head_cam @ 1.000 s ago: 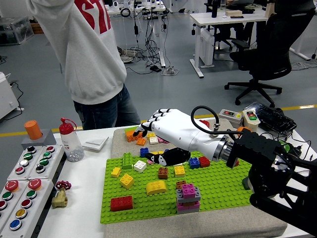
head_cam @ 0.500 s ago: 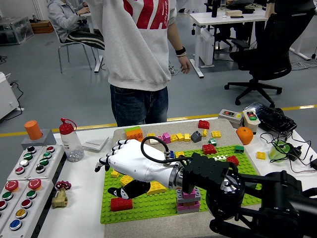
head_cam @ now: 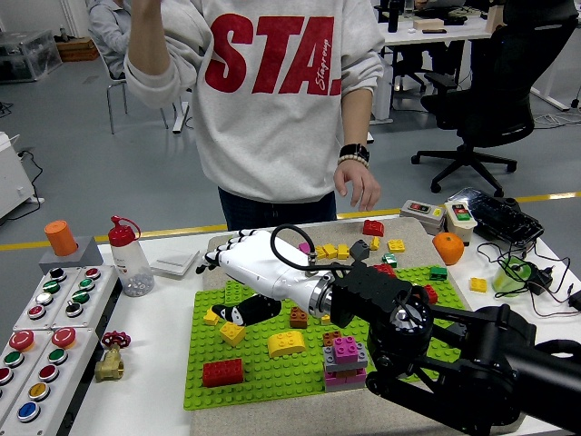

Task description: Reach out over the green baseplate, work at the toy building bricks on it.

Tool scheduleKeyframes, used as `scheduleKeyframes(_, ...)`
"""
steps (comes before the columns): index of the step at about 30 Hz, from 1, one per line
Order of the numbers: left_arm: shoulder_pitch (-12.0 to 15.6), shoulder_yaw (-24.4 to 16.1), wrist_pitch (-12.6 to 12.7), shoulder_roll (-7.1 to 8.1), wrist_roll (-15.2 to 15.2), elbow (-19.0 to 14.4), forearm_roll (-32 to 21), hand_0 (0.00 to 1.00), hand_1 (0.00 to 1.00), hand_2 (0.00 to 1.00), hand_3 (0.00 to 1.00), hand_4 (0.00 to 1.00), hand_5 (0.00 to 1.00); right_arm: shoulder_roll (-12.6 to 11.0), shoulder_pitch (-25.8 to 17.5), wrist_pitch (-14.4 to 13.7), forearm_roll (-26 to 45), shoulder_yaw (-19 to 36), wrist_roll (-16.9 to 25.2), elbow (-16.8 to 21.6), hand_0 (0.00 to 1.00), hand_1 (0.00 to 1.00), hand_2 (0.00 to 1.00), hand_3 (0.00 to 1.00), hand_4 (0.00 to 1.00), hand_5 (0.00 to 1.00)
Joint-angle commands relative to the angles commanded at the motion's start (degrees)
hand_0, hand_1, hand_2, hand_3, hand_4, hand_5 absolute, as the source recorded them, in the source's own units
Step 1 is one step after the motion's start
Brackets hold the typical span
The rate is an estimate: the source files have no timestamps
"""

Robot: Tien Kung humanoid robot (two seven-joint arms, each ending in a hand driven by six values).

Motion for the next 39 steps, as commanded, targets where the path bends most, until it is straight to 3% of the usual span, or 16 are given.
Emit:
scheduleKeyframes(11, 0.1, 0.0, 0.0, 0.11, -0.1, 0.0, 0.1, 0.633, 0.598, 0.608, 0.413, 0.308, 0.935, -0.2, -0.7, -0.9, 1.6, 0.8, 1.1, -4.3, 0.808, 0.733, 0.691, 0.735, 0.647, 0.391)
scheduleKeyframes(12, 0.1, 0.0, 0.0, 0.11, -0.1, 0.0, 0.1, 0.633, 0.598, 0.608, 0.413, 0.308, 0.935, -0.2, -0.7, -0.9, 1.6, 0.8, 1.1, -4.5, 0.743, 0.713, 0.675, 0.716, 0.629, 0.400)
scheduleKeyframes(16, 0.1, 0.0, 0.0, 0.12, -0.1, 0.1, 0.1, 0.633, 0.598, 0.608, 0.413, 0.308, 0.935, -0.1, -0.9, -1.0, 1.5, 0.9, 1.0, -5.5, 0.743, 0.713, 0.675, 0.716, 0.629, 0.400)
scheduleKeyframes(17, 0.1, 0.0, 0.0, 0.13, -0.1, 0.1, 0.1, 0.632, 0.598, 0.608, 0.414, 0.308, 0.935, -0.1, -0.9, -1.0, 1.5, 0.9, 1.0, -5.7, 0.694, 0.704, 0.668, 0.707, 0.610, 0.395)
scheduleKeyframes(39, -0.3, 0.2, -0.1, 0.07, -0.2, 0.1, -0.1, 0.633, 0.598, 0.608, 0.414, 0.308, 0.936, -1.6, -1.6, -1.6, 1.3, 3.2, 0.2, -7.0, 0.690, 0.699, 0.662, 0.699, 0.559, 0.369)
